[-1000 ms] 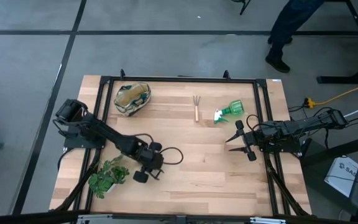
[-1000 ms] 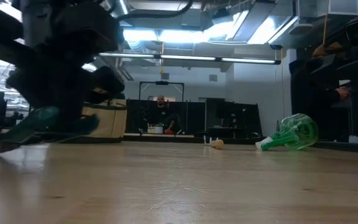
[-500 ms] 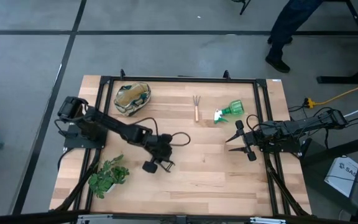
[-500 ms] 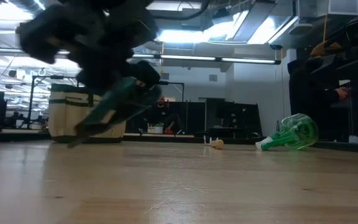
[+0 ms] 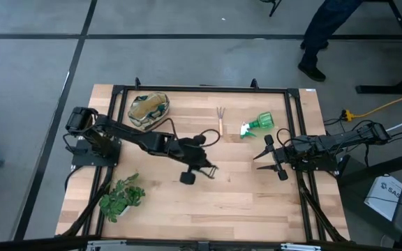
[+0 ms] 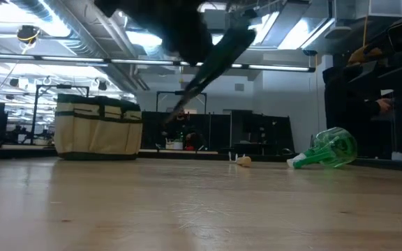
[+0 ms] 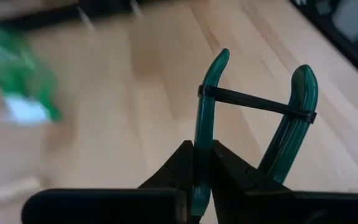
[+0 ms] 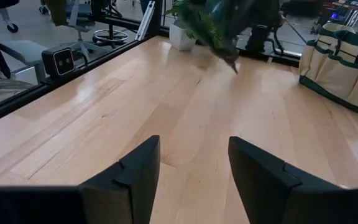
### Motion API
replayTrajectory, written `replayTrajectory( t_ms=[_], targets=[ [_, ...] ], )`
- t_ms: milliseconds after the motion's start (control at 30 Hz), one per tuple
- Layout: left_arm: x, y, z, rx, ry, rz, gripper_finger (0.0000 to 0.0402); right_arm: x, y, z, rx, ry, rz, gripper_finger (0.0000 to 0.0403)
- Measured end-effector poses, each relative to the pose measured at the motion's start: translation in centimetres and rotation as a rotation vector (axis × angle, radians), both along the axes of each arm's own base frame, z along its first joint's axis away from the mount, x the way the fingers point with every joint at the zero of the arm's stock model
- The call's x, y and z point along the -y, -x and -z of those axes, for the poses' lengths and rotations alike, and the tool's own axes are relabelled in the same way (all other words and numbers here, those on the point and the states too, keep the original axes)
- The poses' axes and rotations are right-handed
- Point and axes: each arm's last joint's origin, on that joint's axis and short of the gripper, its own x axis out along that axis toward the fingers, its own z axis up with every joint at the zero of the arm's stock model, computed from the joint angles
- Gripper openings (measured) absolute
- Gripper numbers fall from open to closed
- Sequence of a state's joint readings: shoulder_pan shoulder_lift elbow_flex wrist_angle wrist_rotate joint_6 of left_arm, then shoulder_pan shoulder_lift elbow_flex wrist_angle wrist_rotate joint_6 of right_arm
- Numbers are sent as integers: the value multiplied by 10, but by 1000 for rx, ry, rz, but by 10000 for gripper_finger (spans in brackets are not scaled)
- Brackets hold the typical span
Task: Pick & Place Garden tools in Gardening bag
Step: Put the shear scissors into the gardening bag
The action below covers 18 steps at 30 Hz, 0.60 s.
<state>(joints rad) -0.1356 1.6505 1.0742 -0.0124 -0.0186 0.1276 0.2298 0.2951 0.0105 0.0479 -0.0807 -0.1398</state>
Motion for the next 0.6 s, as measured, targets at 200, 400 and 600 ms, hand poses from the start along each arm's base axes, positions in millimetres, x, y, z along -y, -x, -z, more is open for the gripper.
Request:
replayTrajectory(
  t_ms=[200, 400, 600],
  targets=[
    [0, -8, -16, 188, -67, -162, 26, 0, 0, 0, 0, 0, 0, 193],
    [-2, -6, -24, 231, -61, -276, 26, 0, 0, 0, 0, 0, 0, 193],
    [-4, 9, -49, 283, -13, -350, 26, 0, 0, 0, 0, 0, 0, 193]
  ],
)
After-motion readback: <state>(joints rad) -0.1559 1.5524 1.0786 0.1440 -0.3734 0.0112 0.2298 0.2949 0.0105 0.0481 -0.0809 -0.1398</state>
